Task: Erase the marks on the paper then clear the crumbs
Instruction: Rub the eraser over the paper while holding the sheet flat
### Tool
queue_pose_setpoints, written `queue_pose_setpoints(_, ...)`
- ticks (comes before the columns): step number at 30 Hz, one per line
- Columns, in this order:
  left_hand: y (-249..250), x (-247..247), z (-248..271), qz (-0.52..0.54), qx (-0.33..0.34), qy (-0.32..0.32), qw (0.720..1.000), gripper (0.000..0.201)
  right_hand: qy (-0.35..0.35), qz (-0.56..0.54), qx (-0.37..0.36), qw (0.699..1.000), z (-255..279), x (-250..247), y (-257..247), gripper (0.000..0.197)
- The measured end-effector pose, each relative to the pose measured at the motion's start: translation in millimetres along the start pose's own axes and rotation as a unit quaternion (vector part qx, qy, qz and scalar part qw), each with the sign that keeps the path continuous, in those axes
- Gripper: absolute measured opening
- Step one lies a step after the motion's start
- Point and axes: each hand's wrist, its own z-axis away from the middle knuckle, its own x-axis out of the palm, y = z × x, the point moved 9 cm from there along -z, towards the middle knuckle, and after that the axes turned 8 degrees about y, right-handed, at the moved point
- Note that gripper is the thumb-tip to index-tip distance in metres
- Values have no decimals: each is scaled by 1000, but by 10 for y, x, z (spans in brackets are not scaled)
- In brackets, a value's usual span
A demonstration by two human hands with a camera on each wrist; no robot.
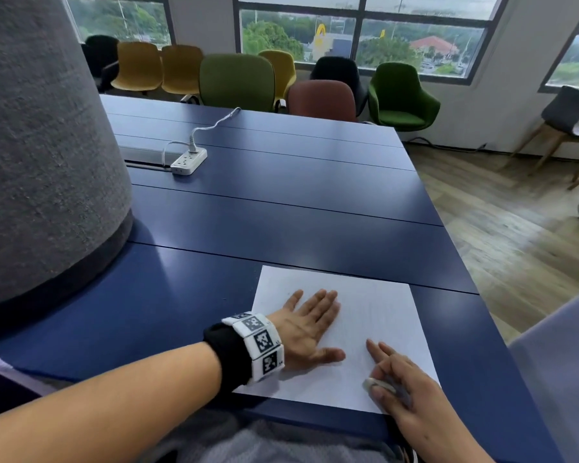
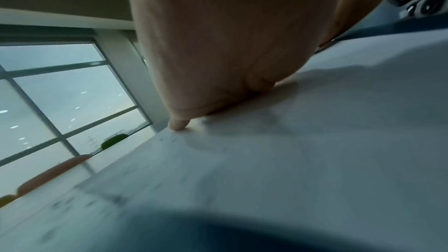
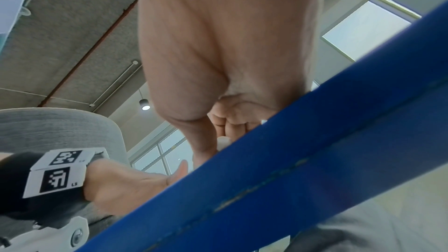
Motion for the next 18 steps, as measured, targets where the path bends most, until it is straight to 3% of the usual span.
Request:
queue_pose_setpoints(6, -639, -52, 178, 17, -159, -10, 987, 93, -4, -6, 8, 1000, 25, 15, 27, 25)
queue_pose_setpoints(8, -429, -57, 175, -20, -106, -7, 994, 91, -4, 3, 6, 1000, 19, 14, 24, 25)
queue_pose_setpoints(11, 156, 57, 219, -40, 44, -29, 998, 83, 2, 12, -5, 1000, 6, 2, 20, 24)
queue_pose_setpoints(13, 235, 107, 241, -30, 58, -36, 997, 81, -1, 17, -7, 1000, 3, 6, 26, 22)
queue_pose_setpoints(18, -514, -15, 254, -50, -105, -42, 992, 89, 3, 6, 0, 1000, 18, 12, 32, 18)
